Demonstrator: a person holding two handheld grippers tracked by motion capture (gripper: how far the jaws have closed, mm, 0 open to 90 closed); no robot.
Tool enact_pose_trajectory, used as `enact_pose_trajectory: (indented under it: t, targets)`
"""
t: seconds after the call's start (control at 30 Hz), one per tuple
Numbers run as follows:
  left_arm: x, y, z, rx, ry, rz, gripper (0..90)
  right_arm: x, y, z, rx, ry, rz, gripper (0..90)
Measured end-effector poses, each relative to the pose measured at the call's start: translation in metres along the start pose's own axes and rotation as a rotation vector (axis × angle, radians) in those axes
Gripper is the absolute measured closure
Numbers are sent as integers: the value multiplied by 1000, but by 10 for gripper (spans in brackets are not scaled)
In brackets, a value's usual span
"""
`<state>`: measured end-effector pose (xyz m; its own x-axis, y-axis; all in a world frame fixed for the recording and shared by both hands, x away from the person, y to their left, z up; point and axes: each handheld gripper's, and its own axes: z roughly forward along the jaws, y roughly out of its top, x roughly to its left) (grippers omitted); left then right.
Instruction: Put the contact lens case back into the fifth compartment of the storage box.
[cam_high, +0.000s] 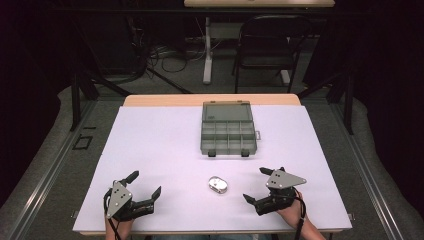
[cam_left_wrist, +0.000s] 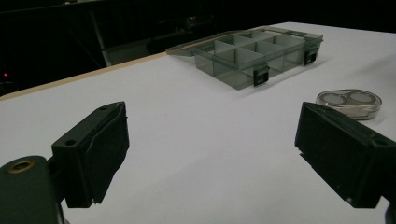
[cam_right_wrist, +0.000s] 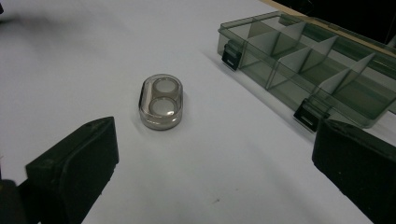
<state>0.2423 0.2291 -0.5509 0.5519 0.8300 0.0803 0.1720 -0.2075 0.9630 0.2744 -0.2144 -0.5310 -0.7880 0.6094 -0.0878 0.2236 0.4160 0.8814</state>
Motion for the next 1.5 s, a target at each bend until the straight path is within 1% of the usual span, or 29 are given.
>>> enact_pose_trajectory:
  t: [0.07,0.2,0.33,0.7,0.73,0.77,0.8,0.83,0.87,0.97,1.3,1.5]
  targets:
    - [0,0,1,3,-1,3,100,-1,4,8,13,11,5,3]
    - [-1,0,1,4,-6,3,100,-1,8,13,22,21,4,3]
    - [0,0,1,3,-7,-3,100,-2,11,22,41,35,14,2]
    - [-1,0,2,2,-11,3,100,-1,17,33,54,60,24,2]
    - [-1,0,2,1,-12,3,100,0,19,38,58,65,15,2]
    - [-1,0,2,2,-13,4,100,0,19,38,58,65,15,2]
    - [-1,0,2,1,-13,3,100,1,20,43,64,75,12,1]
    - [0,0,2,1,-13,2,100,1,20,43,64,75,12,1]
    - [0,0,2,1,-14,1,100,1,22,48,72,80,5,0]
    - [1,0,1,-1,-11,0,100,2,23,53,77,86,10,0]
    - [0,0,1,1,-11,6,100,4,25,66,99,107,15,0]
    - [0,0,1,1,-9,4,100,5,27,72,107,117,6,0]
